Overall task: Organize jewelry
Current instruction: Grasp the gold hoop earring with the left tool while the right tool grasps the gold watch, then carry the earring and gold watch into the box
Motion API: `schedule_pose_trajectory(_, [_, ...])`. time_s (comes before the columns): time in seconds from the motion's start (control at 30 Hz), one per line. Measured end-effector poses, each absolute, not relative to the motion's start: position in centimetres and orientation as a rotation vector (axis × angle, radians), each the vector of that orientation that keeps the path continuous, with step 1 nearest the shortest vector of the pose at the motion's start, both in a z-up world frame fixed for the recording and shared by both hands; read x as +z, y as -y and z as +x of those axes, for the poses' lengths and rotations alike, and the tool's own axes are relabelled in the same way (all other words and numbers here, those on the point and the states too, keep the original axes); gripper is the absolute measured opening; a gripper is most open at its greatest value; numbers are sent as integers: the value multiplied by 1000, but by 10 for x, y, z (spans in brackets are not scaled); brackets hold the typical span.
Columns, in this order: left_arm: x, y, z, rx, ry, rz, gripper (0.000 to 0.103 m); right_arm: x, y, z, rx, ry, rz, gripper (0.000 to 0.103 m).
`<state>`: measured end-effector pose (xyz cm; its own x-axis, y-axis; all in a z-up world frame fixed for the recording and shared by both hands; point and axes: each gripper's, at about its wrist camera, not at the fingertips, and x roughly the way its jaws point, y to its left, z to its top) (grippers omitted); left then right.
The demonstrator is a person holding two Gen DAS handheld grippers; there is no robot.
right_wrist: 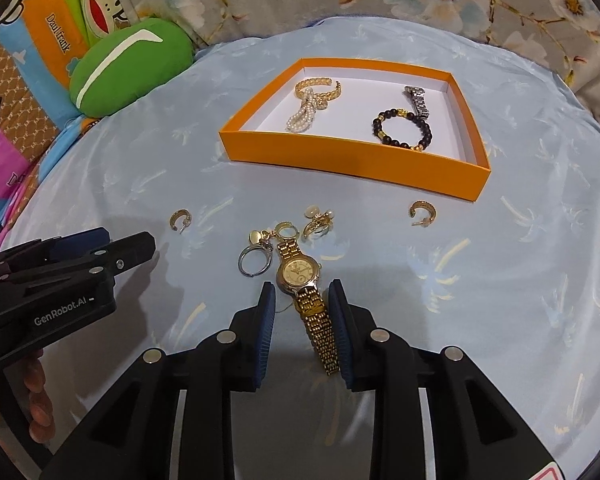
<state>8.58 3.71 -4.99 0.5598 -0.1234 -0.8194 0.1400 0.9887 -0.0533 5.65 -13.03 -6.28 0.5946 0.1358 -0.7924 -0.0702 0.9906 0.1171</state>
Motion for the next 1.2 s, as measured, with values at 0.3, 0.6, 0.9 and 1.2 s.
schedule_pose_trajectory(0.3, [-51, -33, 90, -164, -965, 17, 58, -63, 137, 57, 109, -922, 100, 11])
schedule_pose_trajectory(0.6, [-52, -17, 98, -185, -962, 27, 58, -55, 156, 45, 72, -904, 132, 11])
schedule_pose_trajectory(0.9, [-60, -3, 106, -163, -945, 71, 54, -54, 163, 40, 65, -902, 143, 11])
schedule_pose_trajectory(1.2, [-59, -3, 106, -183, -935, 80, 17, -57, 165, 38, 70, -906, 153, 11])
